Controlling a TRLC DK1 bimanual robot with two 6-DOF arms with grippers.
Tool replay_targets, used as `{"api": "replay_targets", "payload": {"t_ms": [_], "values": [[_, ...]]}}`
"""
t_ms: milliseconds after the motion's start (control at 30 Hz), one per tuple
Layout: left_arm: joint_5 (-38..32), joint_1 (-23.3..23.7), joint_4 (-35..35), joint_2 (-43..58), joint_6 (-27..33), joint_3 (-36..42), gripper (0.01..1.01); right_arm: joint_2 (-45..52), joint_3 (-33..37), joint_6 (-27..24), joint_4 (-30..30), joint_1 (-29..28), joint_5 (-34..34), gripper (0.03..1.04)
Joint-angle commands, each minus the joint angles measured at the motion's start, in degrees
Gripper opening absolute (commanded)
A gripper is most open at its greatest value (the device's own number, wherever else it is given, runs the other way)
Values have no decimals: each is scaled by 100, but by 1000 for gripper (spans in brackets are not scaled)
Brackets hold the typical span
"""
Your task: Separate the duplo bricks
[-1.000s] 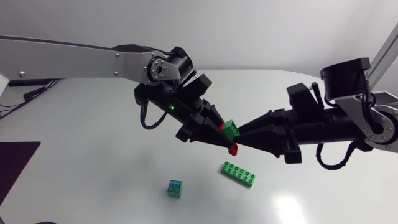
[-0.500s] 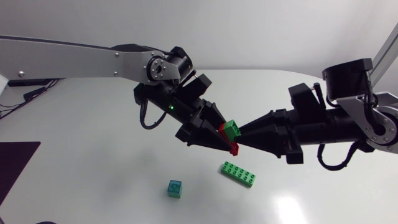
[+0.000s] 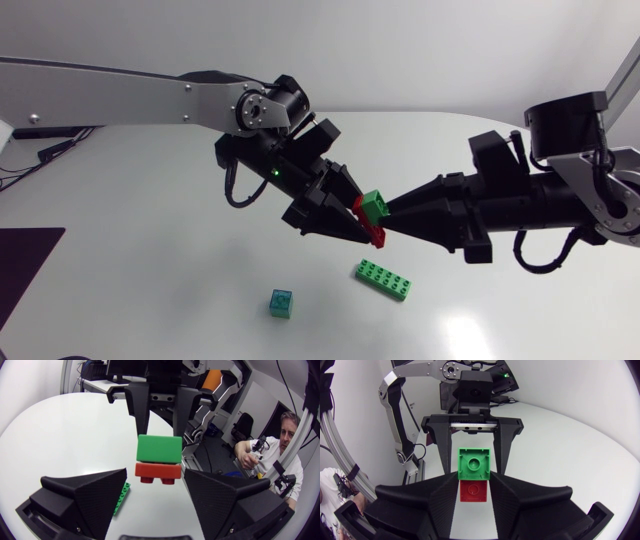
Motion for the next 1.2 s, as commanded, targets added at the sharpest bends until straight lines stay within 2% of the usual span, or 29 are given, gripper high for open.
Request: {"api": "replay_targets", "payload": {"t_ms": [0, 167, 300, 433, 767, 833, 900, 1167], "values": [[46, 14, -71, 42, -61, 223, 767, -67, -157, 116, 35, -59, -91, 238], [37, 14, -80, 68, -61, 249, 600, -67, -166, 107, 35, -50, -83, 238], [37, 14, -71, 77, -70, 275, 590, -59, -183, 107, 44, -41, -83, 238], [37, -3, -80, 103, -70, 275, 503, -59, -174, 116, 70, -50, -83, 238], [19, 6, -106, 112, -52, 249, 493, -59, -192, 116, 97, -103, -83, 238], [19, -3, -124, 103, -35, 240, 513, -59, -183, 116, 105, -103, -83, 238], [19, 6, -141, 103, -17, 232, 589, -59, -183, 116, 105, -103, -83, 238], [-16, 14, -141, 121, 1, 223, 597, -85, -201, 116, 105, -138, -83, 238]]}}
